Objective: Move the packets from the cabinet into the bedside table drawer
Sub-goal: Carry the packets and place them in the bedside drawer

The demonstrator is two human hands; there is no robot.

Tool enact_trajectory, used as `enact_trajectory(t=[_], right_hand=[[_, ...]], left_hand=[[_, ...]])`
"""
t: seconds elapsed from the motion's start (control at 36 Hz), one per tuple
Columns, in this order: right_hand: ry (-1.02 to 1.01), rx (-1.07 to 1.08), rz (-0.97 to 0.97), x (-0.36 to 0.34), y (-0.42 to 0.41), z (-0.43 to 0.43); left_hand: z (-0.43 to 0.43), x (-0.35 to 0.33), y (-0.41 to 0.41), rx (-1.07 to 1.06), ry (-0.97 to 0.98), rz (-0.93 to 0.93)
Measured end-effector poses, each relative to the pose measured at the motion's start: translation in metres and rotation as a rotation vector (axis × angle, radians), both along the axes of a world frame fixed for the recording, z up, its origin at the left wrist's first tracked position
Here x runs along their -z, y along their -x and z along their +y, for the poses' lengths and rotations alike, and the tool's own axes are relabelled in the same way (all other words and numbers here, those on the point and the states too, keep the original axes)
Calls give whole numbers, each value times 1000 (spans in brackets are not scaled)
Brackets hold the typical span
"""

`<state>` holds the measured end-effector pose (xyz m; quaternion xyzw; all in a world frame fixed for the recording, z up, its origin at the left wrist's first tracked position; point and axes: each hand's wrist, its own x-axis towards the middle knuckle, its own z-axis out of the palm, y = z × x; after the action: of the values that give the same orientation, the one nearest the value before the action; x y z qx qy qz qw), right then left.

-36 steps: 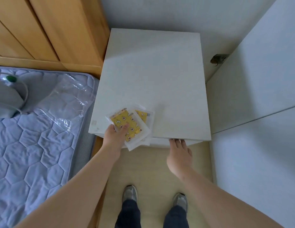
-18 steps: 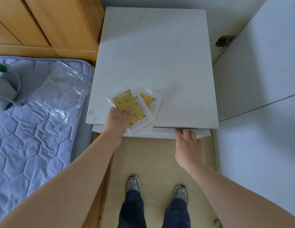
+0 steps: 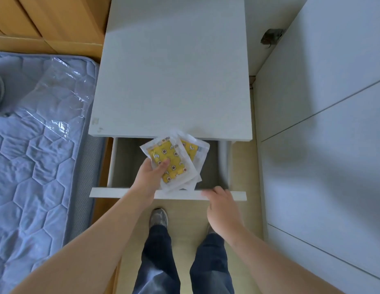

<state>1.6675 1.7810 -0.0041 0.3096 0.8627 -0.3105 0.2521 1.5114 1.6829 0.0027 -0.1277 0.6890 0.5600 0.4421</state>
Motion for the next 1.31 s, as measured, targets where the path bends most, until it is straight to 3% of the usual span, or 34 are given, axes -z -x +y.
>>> enact_trajectory(t=[0.28,0.42,0.61,0.78,0.97,1.31], right_hand=[[413,723,207,8,2,7],[717,919,214,10,19,5],[818,923,293,9,30,-1],[759,933,229,21,36,-8],[793,1004,181,42,49,-19],[807,996,57,109,88,-56]], left_hand=[[-10,16,-28,44,166,-69],[-12,18,-36,146,190,-53],[-13,10,-45,328,235,97],[-20,16,-37,384,254,49],[-41,31,-25,232,234,-14],[-70,95,10,243,381,54]])
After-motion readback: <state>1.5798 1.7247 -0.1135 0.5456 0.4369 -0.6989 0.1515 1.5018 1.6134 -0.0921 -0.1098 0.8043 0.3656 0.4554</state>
